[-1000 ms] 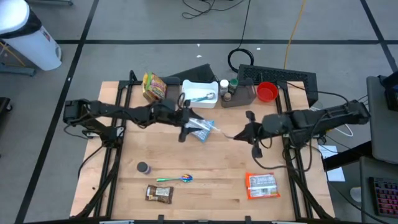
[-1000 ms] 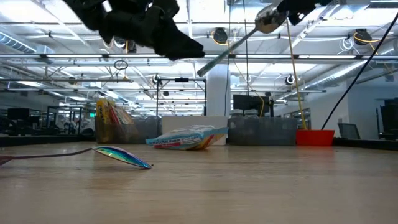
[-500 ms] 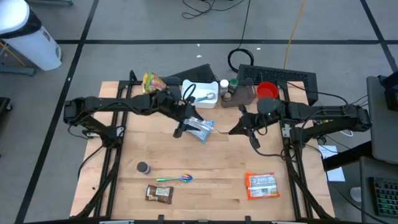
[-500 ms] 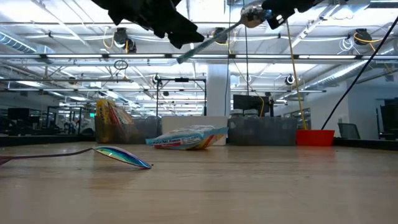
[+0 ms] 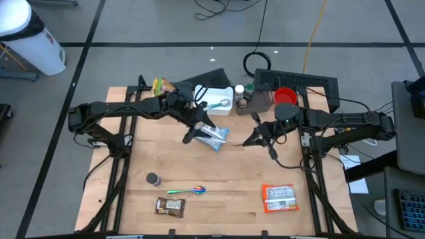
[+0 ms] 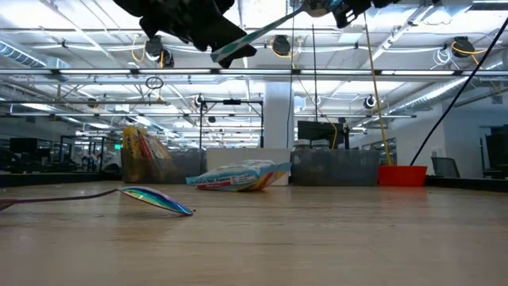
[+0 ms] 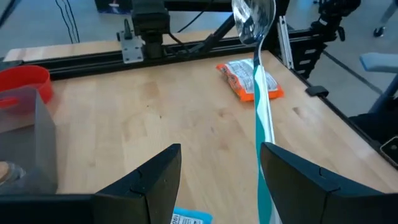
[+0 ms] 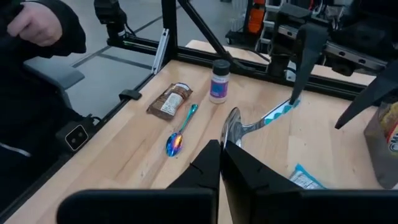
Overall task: Pick & Place Food Item
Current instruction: Put the white and blue spoon into the white bin
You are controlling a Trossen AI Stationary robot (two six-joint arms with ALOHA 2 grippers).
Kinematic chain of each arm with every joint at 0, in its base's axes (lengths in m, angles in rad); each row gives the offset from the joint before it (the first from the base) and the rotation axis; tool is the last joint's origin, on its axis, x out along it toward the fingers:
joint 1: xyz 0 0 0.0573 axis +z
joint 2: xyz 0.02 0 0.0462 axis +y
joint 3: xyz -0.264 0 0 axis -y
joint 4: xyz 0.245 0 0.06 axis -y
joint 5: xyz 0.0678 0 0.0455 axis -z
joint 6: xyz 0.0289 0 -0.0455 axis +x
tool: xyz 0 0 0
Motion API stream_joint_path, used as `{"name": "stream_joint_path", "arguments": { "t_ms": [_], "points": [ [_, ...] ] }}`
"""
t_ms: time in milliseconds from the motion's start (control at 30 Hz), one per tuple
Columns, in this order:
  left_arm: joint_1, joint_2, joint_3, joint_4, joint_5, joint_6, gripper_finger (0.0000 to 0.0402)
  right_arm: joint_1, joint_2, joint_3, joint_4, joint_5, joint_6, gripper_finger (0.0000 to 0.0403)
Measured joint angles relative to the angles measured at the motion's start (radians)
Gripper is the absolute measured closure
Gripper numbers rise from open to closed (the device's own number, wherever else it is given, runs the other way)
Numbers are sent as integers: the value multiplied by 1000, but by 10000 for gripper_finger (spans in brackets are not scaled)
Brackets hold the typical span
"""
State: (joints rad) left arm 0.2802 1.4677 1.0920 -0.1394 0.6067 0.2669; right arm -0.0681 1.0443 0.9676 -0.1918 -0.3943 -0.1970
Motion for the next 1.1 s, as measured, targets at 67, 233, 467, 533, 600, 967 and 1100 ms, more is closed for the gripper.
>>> {"name": "stream_joint_path", "arguments": {
  "t_ms": [67,233,467,533,600,967,1100],
  "points": [
    [0,0,0,2,26,-8,176,-11,0,0,1,-1,0,403],
    [-11,0,0,0,46,-9,176,-45,0,0,3,2,-2,403],
    [-22,0,0,0,18,-8,176,-69,0,0,9,-5,-16,403],
    [-22,0,0,-4,-28,-8,177,-69,0,0,10,-3,-24,403],
    [-22,0,0,-11,-59,-8,177,-69,-1,0,13,-3,-24,403],
    [-22,0,0,15,-67,0,284,-69,-1,0,8,-4,-23,403],
    [-22,0,0,18,-70,14,326,-69,-1,0,7,-5,-22,403]
  ]
}}
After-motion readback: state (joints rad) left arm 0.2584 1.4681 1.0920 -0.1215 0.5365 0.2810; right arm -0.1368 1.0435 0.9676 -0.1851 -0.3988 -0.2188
